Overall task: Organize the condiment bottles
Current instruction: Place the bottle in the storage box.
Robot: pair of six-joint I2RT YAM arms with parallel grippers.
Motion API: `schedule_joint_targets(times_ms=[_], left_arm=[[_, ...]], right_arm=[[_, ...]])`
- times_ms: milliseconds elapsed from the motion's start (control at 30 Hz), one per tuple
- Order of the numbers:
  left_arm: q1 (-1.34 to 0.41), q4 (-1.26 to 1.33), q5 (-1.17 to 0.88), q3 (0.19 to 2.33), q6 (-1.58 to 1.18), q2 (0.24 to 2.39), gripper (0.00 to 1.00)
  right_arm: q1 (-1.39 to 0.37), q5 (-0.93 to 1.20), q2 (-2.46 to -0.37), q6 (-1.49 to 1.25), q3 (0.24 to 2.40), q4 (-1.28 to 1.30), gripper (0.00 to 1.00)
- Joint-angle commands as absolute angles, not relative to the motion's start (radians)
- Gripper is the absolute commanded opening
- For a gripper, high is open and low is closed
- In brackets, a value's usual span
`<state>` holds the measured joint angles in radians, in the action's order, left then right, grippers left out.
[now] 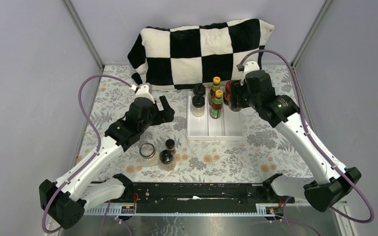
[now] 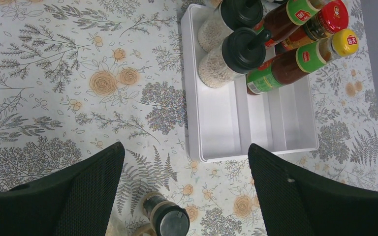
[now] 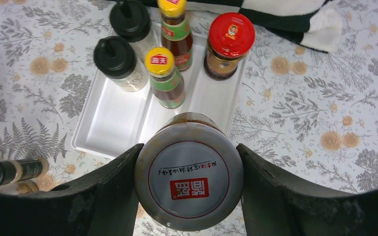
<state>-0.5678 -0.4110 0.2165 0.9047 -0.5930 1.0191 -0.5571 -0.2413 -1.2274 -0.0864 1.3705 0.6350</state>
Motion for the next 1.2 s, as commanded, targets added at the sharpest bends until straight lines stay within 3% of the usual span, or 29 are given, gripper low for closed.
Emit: schedule_joint_targets(times_ms=[0,433,1167], left_arm=[[-0.567,-0.363,0.213,0.902,-0.574,1.023,0.99],[-0.568,-0.371,0.221,0.902,-0.561,1.007,0.99],[-0.567,-0.37,0.222,0.894,-0.561,1.0,0.99]], right_arm=[[-0.465,-0.154,-1.191,-0.113,1.372,0.576,0.6],[-0.358,-0.003,-1.333,-0.16,1.327,0.559,0.59],[-0.351,-0.173,-1.528,-0.128,1.269,0.381,0.58]])
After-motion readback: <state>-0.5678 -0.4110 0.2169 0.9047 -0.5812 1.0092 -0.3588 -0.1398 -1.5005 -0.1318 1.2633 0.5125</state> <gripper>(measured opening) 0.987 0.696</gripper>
